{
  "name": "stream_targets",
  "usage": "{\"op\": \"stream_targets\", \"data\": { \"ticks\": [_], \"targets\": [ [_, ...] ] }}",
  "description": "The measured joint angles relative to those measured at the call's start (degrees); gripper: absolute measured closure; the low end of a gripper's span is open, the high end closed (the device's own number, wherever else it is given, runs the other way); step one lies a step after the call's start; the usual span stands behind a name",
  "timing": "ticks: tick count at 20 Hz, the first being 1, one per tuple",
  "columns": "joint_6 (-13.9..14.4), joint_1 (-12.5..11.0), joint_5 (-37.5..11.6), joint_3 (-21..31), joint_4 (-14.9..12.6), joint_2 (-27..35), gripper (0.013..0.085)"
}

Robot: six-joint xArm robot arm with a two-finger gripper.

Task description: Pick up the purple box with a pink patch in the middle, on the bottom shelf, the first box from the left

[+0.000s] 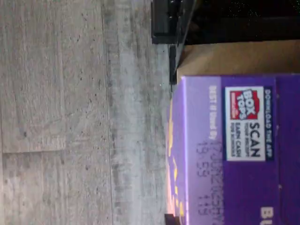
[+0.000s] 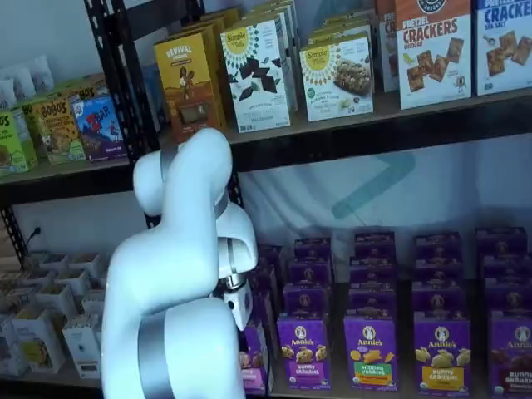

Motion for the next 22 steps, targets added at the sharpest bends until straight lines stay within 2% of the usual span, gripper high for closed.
{"op": "stream_targets", "data": {
  "ticks": [9,22],
  "targets": [
    [0.0,-0.7,-3.4,9.0,-0.9,-6.0,0.0610],
    [3.8,-2.6,-8.5,22.3,-7.0,-15.1,0.0610]
  ]
}}
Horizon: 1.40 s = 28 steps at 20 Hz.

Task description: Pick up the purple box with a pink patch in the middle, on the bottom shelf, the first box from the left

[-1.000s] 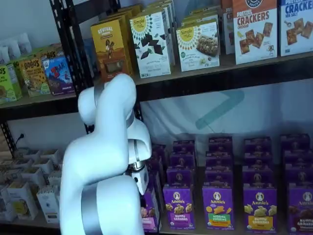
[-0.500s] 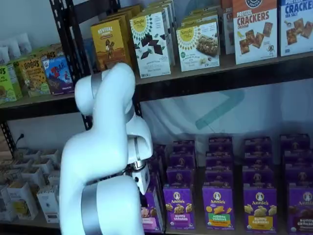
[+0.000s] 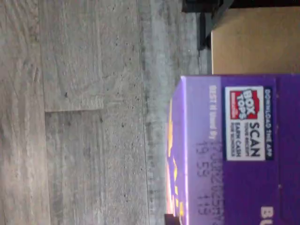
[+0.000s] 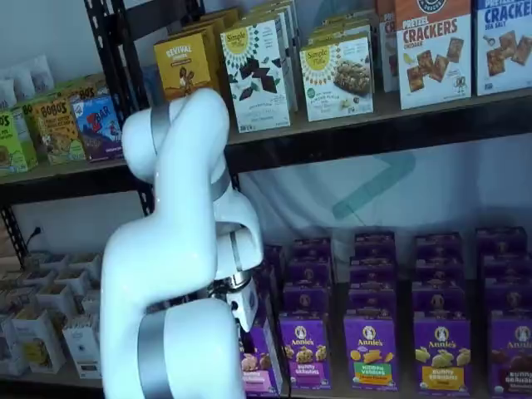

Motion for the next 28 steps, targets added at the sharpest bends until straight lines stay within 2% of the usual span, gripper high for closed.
{"op": "stream_targets", "data": {
  "ticks": [7,17,25,28],
  "targets": [
    [1.3,-1.6,-2.1,6.6,-3.0,-4.7,0.0610],
    [-0.3,-3.8,-3.4,14.7,-3.6,-11.7,0.0610],
    [-0.9,-5.6,-4.4,19.3,-4.9,-16.0,0.0610],
    [-1.8,-6.1,-4.6,20.3,-4.5,-17.1,0.0610]
  ]
}}
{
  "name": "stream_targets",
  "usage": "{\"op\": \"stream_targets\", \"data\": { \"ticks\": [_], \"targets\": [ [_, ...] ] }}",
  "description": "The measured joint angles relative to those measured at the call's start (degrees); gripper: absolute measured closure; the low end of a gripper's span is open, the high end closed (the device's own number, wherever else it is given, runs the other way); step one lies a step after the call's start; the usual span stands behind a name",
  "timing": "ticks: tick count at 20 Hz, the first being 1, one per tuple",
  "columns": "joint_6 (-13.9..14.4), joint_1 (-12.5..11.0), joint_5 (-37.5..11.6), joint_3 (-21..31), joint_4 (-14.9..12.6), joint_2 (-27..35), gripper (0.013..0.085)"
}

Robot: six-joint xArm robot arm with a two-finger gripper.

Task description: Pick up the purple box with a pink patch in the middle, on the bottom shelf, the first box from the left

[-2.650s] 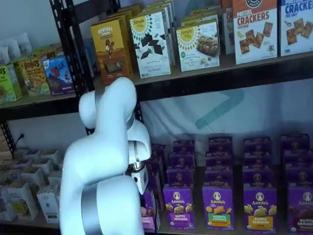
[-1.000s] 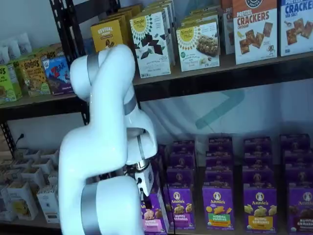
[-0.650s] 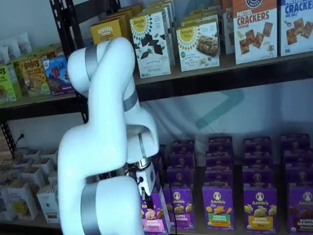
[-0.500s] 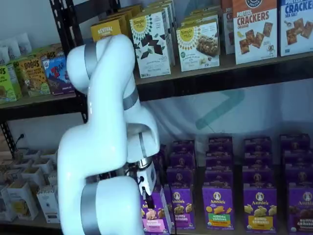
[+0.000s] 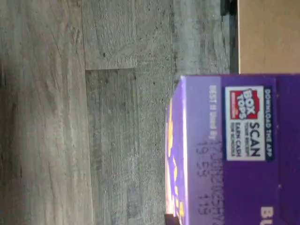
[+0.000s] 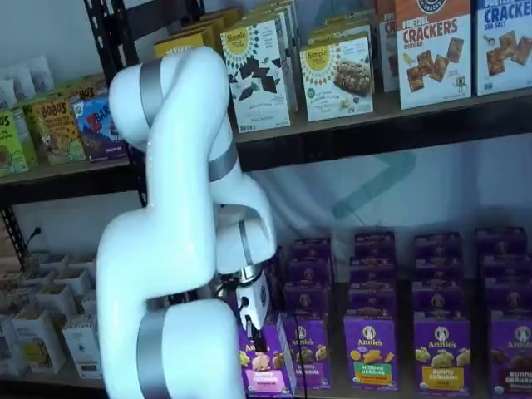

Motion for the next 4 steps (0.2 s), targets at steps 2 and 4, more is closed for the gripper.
{"op": "stream_targets", "data": {
  "ticks": [2,4],
  "targets": [
    [-1.3,-0.2,0.0,0.4,1.1,-0.5,0.0610],
    [-2.2,-0.5,0.3,0.7,1.8,-1.1,0.0610]
  ]
}}
